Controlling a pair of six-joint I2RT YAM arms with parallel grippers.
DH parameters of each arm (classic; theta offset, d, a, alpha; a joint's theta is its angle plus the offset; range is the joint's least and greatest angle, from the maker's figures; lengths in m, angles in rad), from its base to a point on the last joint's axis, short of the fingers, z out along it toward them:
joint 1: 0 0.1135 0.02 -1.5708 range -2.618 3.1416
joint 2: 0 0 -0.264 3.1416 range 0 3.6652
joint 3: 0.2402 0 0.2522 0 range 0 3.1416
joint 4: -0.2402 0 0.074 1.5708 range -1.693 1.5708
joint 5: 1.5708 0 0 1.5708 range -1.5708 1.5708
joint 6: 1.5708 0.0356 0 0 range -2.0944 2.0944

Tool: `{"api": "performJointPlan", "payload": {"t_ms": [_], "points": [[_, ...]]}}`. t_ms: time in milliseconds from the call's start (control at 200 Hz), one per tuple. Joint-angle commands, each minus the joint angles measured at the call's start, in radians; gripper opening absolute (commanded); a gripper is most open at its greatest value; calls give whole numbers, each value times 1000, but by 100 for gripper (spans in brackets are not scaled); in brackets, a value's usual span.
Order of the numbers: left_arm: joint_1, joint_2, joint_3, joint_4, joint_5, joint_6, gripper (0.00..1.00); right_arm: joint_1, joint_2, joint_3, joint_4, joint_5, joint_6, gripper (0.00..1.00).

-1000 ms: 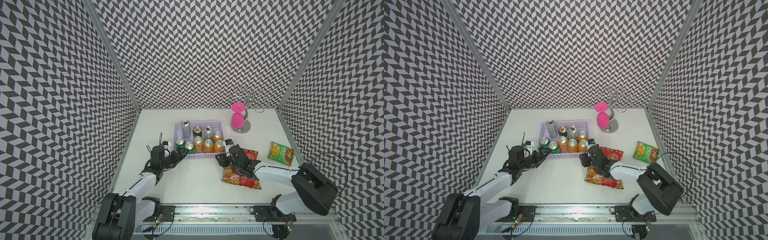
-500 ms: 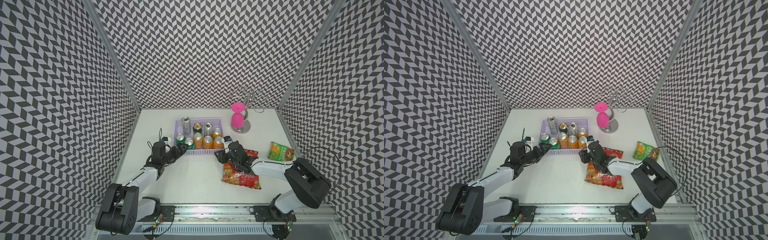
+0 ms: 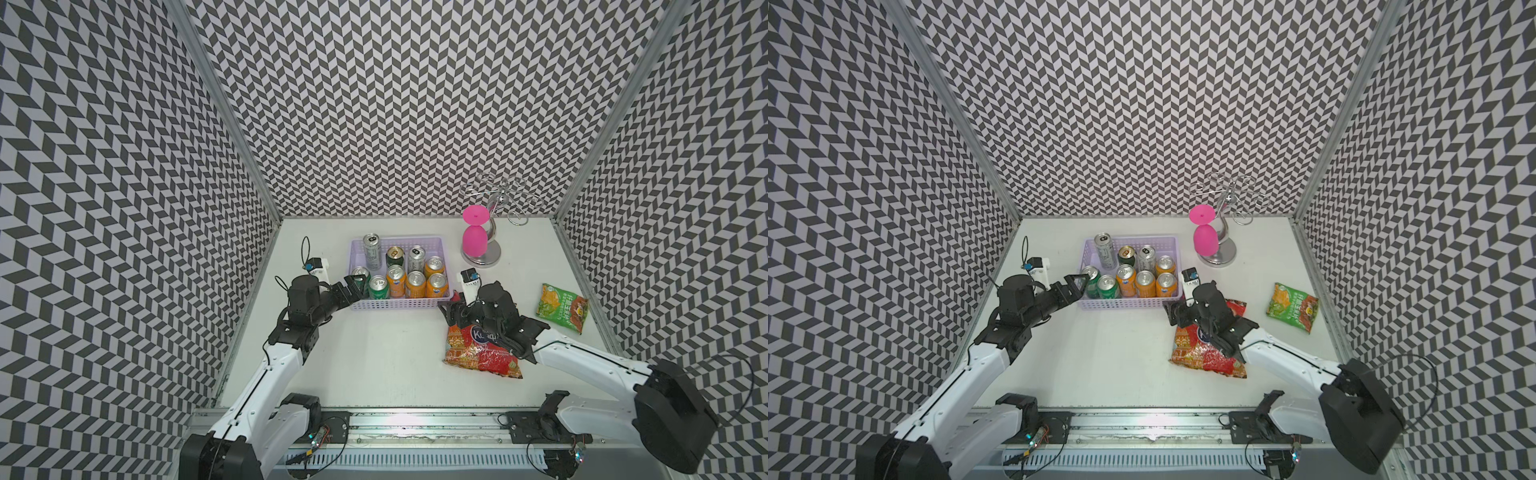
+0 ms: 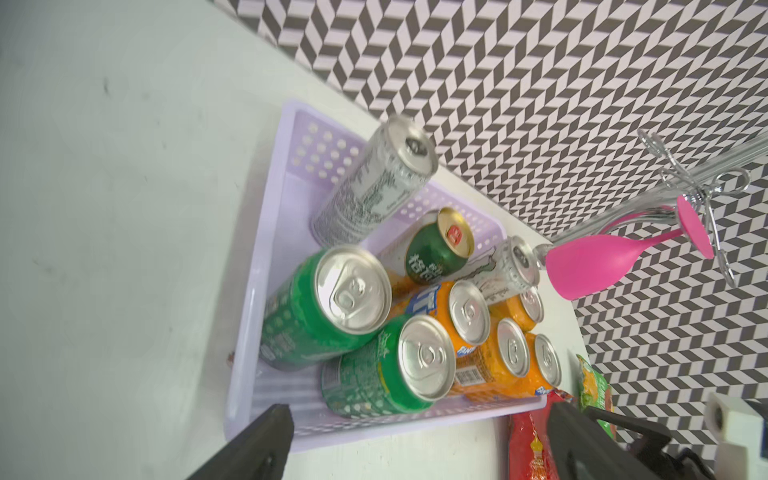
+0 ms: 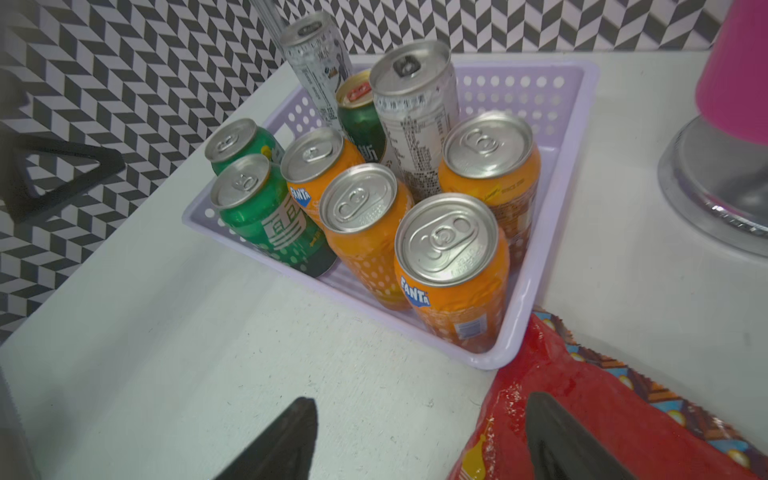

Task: Take out the drinks from the basket
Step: Move the basket to the center of the board, then pick up the drink from the basket.

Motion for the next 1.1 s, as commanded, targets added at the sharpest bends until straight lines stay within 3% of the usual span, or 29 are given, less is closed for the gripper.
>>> {"api": "performJointPlan", "payload": {"t_ms": [0,60,371,791,1097], "points": [[-25,15,93,-143,-131,136,99,-11,-111,-13,-66,119,-53,95],[-43,52,151,-178,-169,178,99,-14,-163,-16,-78,148,-71,100],[-118,395,501,-254,-299,338,99,-20,-364,-43,-105,216,-81,100],[-152,823,852,-356,-393,409,99,-20,-385,-79,-105,224,-40,100],[-154,990,969,-383,-429,451,93,-20,-387,-97,-91,219,-21,100]]}}
